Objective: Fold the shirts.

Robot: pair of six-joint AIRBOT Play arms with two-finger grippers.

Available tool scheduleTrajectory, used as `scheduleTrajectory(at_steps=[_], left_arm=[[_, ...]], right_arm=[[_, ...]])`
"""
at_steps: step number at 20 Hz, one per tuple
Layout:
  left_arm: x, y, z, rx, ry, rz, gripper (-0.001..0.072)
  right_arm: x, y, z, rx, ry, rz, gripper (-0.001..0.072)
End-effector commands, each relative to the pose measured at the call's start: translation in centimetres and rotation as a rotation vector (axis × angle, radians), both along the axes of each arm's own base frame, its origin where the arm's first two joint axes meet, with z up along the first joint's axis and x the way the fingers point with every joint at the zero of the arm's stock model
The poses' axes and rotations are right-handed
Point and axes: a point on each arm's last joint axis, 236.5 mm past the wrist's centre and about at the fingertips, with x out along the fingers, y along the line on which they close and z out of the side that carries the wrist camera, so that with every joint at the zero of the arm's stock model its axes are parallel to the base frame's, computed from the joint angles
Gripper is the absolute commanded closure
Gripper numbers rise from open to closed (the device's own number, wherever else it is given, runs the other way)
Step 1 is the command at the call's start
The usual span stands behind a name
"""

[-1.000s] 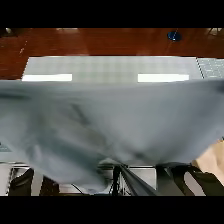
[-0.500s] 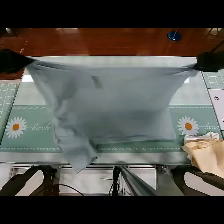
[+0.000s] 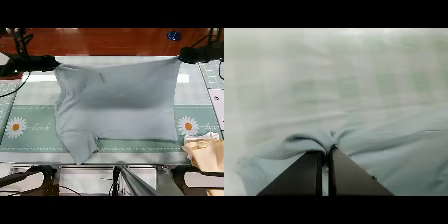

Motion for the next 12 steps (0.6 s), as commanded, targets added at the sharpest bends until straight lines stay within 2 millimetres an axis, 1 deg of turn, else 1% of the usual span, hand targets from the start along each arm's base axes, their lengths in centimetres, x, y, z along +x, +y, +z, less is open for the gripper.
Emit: scheduleTrajectory(at_steps=[1, 3, 5, 7, 9, 12], left_arm=[[2.5, 1.7, -2.6, 0.061, -0.028, 0.056, 0.0680], [3.3, 2.0, -3.9, 0.066, -0.026, 0.074, 0.0680], [4.0, 1.7, -4.9, 0.071, -0.031, 0.081, 0.0680], [5.0, 1.0, -5.2, 0.081, -0.067, 0.090, 0.0680], [6.2, 0.4, -5.4, 0.093, -0.113, 0.107, 0.0680], [7.1, -0.8, -7.0, 0.104, -0.125, 0.107, 0.0680]], right_arm=[[2.7, -0.9, -3.4, 0.002, -0.016, -0.040, 0.0691], [3.4, -0.9, -5.3, 0.017, 0.002, -0.050, 0.0691], [3.8, -0.5, -7.0, 0.053, 0.022, -0.056, 0.0691], [4.0, 0.0, -8.5, 0.076, 0.043, -0.050, 0.0691], [4.0, 0.0, -9.8, 0.080, 0.067, -0.051, 0.0691], [4.1, -0.1, -11.1, 0.081, 0.083, -0.055, 0.0691]])
